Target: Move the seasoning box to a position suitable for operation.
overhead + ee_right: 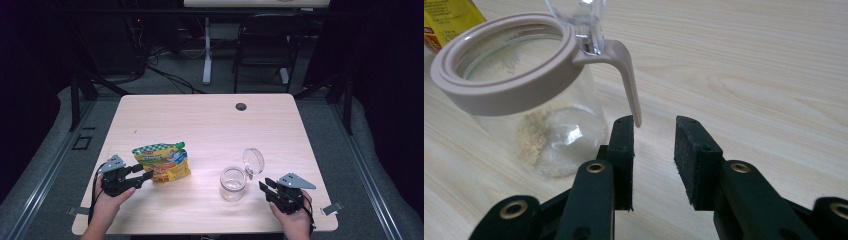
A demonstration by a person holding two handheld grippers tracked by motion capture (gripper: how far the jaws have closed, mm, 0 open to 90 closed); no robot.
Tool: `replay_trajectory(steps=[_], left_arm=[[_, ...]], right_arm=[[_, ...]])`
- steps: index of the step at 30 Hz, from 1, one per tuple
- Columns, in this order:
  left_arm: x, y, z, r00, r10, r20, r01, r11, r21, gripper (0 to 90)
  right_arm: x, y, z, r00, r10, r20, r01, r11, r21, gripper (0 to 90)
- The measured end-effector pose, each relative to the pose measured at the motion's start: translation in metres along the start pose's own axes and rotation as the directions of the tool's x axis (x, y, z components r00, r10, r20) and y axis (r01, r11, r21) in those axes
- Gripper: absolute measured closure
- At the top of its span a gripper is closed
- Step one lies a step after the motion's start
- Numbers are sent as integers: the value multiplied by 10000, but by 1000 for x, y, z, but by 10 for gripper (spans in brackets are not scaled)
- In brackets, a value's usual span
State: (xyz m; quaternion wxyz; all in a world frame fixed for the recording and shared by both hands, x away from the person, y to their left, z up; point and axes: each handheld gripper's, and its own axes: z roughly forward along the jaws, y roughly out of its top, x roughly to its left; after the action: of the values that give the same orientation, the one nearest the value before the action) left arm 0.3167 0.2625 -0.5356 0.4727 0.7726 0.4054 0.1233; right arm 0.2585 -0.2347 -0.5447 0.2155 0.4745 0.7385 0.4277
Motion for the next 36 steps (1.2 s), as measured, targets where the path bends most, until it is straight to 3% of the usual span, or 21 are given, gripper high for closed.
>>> replay_trajectory(steps=[6,12,28,36], left_arm=[[1,3,7,10000,40,87,-40,10000,-33,518],[3,1,12,9988,170,460,-173,9998,57,563],[-2,-1,12,9984,247,517,-252,9996,92,668],[-11,-3,10,9979,228,602,-242,9994,229,726]], right_arm=[[-4,-4,-7,9997,134,200,-133,9999,-54,695],[-4,-5,-7,9996,154,229,-153,9999,-55,691],[-6,-4,-6,9995,206,250,-205,9998,-26,687],[-4,-1,-3,9998,134,127,-133,9999,-97,683]])
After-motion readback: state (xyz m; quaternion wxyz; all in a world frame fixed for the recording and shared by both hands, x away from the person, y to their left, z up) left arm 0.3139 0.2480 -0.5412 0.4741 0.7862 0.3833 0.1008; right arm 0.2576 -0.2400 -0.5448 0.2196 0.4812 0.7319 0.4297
